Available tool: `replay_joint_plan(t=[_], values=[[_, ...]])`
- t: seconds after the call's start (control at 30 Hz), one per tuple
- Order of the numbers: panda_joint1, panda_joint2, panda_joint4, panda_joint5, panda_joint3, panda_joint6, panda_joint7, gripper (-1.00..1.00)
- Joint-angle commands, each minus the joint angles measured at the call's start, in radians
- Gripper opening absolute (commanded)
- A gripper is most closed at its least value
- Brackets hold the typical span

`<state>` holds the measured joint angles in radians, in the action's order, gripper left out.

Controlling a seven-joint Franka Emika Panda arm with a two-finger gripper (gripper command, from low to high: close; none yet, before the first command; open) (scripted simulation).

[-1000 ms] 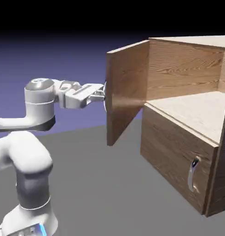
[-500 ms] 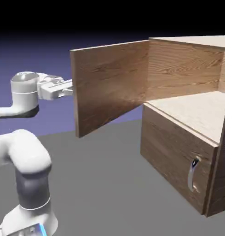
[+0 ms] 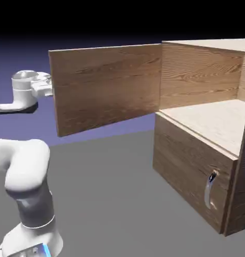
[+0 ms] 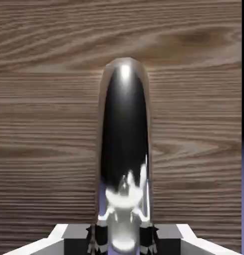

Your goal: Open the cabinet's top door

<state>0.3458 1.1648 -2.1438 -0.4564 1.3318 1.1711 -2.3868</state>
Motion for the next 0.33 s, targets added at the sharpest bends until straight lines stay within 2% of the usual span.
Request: replay_joint_plan(t=[0.0, 0.3], values=[[0.031, 0.003, 0.038, 0.009, 0.013, -0.026, 0.005, -1.0], [0.301, 0.044, 0.364, 0.056, 0.125, -0.238, 0.069, -1.0]])
